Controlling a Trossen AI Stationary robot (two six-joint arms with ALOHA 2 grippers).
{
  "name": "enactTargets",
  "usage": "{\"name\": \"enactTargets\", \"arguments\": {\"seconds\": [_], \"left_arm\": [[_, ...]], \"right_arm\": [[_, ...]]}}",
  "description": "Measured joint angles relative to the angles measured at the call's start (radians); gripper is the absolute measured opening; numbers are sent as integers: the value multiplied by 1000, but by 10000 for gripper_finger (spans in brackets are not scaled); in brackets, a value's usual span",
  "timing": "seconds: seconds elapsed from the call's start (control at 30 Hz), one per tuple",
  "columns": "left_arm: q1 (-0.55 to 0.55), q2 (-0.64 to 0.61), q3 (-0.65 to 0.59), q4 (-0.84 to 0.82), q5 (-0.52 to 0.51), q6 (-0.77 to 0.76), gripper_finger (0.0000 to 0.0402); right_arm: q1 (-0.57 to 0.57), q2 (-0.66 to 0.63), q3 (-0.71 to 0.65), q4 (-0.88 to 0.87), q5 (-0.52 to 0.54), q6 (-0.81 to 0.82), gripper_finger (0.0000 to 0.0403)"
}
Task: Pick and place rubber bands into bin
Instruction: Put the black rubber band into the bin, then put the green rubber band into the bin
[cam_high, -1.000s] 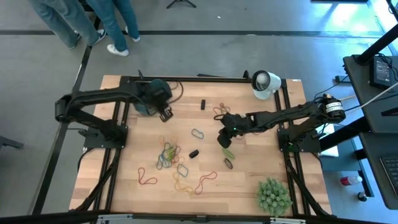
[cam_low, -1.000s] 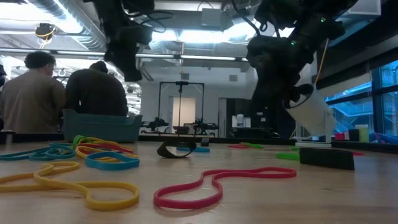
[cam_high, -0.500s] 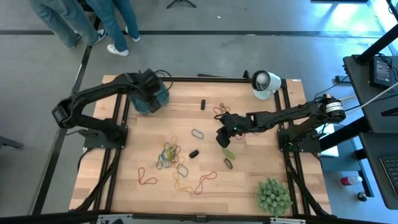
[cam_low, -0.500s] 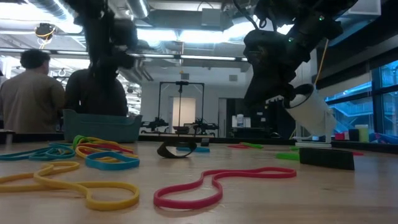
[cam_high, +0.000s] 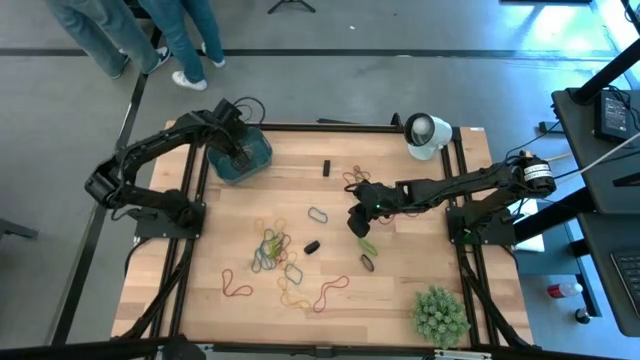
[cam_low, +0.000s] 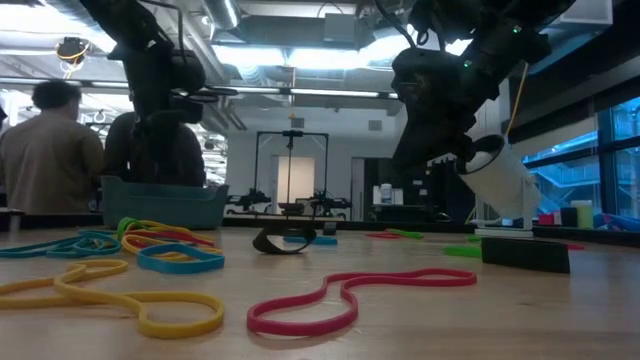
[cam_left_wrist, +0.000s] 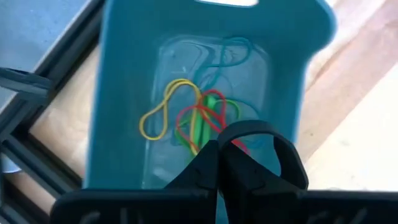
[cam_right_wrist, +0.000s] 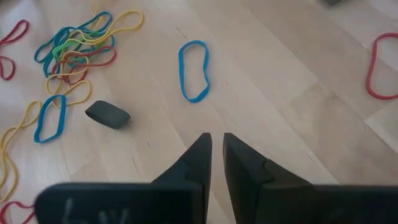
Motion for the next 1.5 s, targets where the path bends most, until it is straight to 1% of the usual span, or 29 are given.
{"name": "enactTargets", "arguments": {"seconds": [0.2, 0.33, 0.4, 0.53, 0.7, 0.9, 1.0, 1.1, 1.2, 1.3, 1.5], "left_arm": [[42, 13, 0, 12, 2, 11, 4], [53, 69, 0, 11, 60, 25, 5], [52, 105, 0, 12, 64, 25, 10], [52, 178, 0, 14, 59, 7, 36], [52, 237, 0, 25, 28, -12, 82], [52, 241, 0, 57, -6, -20, 133], [52, 239, 0, 60, -9, -27, 146], [52, 238, 0, 60, -5, -49, 152], [52, 214, 0, 60, 5, -64, 151], [48, 156, 0, 63, 20, -93, 147], [11, -49, 0, 63, 20, -196, 136]], "right_arm": [[0, 0, 0, 0, 0, -1, 46], [0, 0, 0, 0, 0, -1, 46], [0, 0, 0, 0, 0, -1, 46], [0, 0, 0, 0, 0, -1, 46], [0, 0, 0, 0, 0, -1, 46], [0, 0, 0, 0, 0, 0, 46], [0, 0, 0, 0, 0, -1, 46], [0, 0, 0, -1, 0, -1, 46], [0, 0, 0, 0, 0, 0, 46], [0, 0, 0, 0, 0, -1, 46], [0, 0, 0, -1, 0, -1, 46]]}}
